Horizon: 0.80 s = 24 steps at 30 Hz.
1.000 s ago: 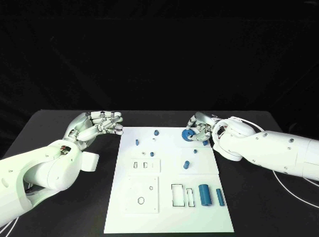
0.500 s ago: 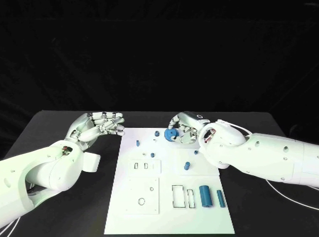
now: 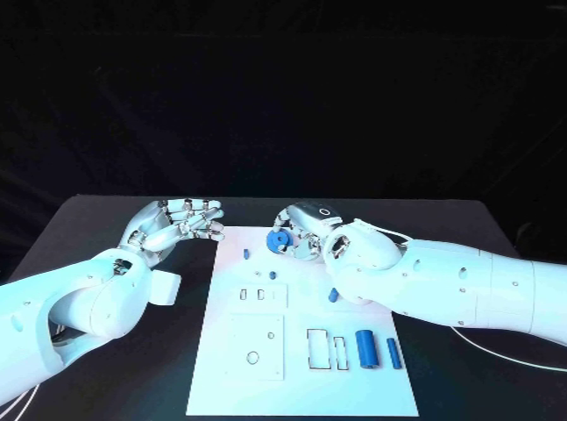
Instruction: Assemble the parts on the task board
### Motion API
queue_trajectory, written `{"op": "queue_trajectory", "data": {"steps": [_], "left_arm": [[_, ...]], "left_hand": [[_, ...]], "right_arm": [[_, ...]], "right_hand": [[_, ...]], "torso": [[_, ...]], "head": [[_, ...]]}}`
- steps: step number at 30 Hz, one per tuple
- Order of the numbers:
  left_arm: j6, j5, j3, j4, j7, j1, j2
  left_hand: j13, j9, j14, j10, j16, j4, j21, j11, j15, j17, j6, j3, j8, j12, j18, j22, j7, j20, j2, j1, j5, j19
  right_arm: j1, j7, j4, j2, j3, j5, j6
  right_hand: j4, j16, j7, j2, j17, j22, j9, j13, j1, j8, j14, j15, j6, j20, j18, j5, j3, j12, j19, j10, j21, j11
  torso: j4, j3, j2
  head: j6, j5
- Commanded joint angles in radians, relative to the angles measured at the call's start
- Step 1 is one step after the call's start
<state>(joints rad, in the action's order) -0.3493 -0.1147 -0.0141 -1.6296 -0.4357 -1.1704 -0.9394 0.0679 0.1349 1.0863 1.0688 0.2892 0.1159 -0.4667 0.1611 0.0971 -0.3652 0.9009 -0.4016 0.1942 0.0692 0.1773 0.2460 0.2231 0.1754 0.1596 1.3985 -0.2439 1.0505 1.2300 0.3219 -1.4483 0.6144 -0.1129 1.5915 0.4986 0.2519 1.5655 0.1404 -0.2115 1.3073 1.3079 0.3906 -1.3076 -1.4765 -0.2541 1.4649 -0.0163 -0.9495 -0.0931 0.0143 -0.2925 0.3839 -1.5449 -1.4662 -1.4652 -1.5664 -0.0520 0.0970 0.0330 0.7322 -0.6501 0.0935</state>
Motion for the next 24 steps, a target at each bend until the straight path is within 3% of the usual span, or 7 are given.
{"op": "queue_trajectory", "data": {"steps": [1, 12, 24], "left_arm": [[0.018, -0.001, 0.001, -0.003, -0.004, -0.001, 0.002], [0.019, -0.001, 0.001, -0.003, -0.003, -0.002, 0.001], [0.019, -0.001, 0.001, -0.003, -0.002, -0.002, 0.001]], "left_hand": [[-0.002, -0.002, -0.008, 0.008, 0.006, -0.002, -0.010, 0.000, 0.001, -0.005, 0.006, -0.008, -0.005, -0.004, -0.004, 0.006, 0.000, 0.001, 0.002, 0.001, 0.003, -0.013], [-0.002, -0.002, -0.008, 0.008, 0.006, -0.002, -0.010, 0.000, 0.001, -0.005, 0.006, -0.008, -0.005, -0.004, -0.004, 0.006, 0.000, 0.001, 0.002, 0.001, 0.003, -0.013], [-0.002, -0.002, -0.008, 0.008, 0.006, -0.002, -0.010, 0.000, 0.001, -0.005, 0.006, -0.008, -0.005, -0.004, -0.004, 0.006, 0.000, 0.001, 0.002, 0.001, 0.003, -0.013]], "right_arm": [[-0.007, 0.014, 0.022, -0.017, -0.002, 0.039, -0.005], [-0.028, 0.023, 0.072, -0.058, -0.006, 0.039, -0.045], [-0.035, 0.031, 0.105, -0.081, -0.007, 0.040, -0.061]], "right_hand": [[0.000, 0.005, -0.016, 0.001, 0.263, 0.263, 0.001, -0.242, 0.007, -0.015, 0.106, -0.007, -0.048, 0.009, -0.014, -0.003, 0.006, -0.005, -0.105, -0.086, -0.004, 0.007], [0.001, 0.005, -0.015, -0.004, 0.263, 0.263, 0.000, -0.240, 0.016, -0.013, 0.106, -0.007, -0.044, 0.009, -0.014, 0.001, 0.012, -0.003, -0.105, -0.084, -0.004, 0.006], [0.000, 0.005, -0.013, -0.009, 0.263, 0.263, -0.002, -0.237, 0.024, -0.010, 0.106, -0.006, -0.041, 0.008, -0.014, 0.007, 0.016, 0.001, -0.105, -0.081, -0.004, 0.005]], "torso": [[0.0006, 0.0006, 0.001], [-0.0021, -0.0010, 0.001], [-0.0021, -0.0013, 0.000]], "head": [[-0.002, -0.001], [-0.008, -0.007], [-0.007, -0.008]]}}
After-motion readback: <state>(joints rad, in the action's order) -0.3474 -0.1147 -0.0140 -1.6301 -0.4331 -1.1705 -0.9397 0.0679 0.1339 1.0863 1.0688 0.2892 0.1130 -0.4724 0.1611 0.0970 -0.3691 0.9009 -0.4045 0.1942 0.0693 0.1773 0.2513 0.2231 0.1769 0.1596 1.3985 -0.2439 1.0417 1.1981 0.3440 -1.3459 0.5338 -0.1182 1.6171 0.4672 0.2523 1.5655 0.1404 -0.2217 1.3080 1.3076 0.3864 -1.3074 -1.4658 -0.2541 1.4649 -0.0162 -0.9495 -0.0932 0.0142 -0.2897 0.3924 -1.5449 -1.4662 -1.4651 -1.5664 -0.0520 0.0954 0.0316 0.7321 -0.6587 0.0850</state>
